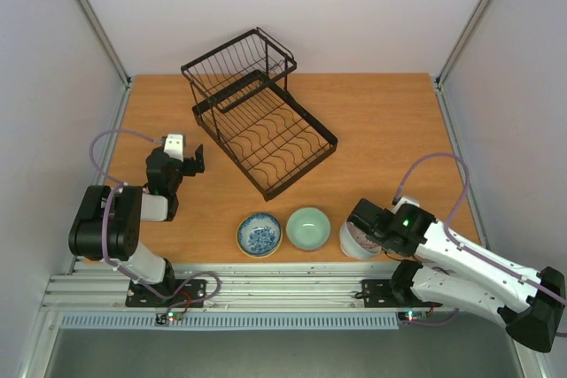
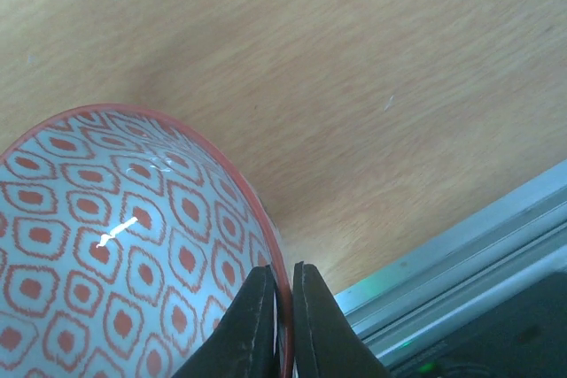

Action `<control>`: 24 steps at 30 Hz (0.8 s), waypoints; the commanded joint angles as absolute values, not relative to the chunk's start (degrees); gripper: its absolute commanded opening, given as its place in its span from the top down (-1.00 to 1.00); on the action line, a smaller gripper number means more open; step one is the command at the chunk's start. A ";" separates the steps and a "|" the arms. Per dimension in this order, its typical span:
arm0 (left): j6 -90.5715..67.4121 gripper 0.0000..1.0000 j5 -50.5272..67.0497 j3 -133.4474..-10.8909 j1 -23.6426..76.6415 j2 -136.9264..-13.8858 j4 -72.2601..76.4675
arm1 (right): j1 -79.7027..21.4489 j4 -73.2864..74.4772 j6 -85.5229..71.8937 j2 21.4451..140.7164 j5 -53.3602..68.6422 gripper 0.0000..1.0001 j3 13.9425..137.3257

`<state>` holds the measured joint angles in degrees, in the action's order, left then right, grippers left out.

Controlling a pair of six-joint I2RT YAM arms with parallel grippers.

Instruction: Load the bowls into the dish rack

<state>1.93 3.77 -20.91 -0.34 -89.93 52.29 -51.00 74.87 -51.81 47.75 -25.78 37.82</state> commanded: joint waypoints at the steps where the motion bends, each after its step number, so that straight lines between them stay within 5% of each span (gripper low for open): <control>1: 1.93 -0.99 3.17 -22.32 -0.31 -89.43 53.13 | -51.13 80.88 -51.71 51.27 -34.63 0.97 43.65; 24: 1.83 -0.99 2.90 -22.24 -0.27 -89.40 53.27 | -51.76 89.13 -53.62 57.97 -46.64 0.97 52.17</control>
<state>1.91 3.62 -20.95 -0.34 -89.93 52.27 -51.40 85.25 -51.59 56.05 -39.07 48.18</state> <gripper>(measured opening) 0.995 0.048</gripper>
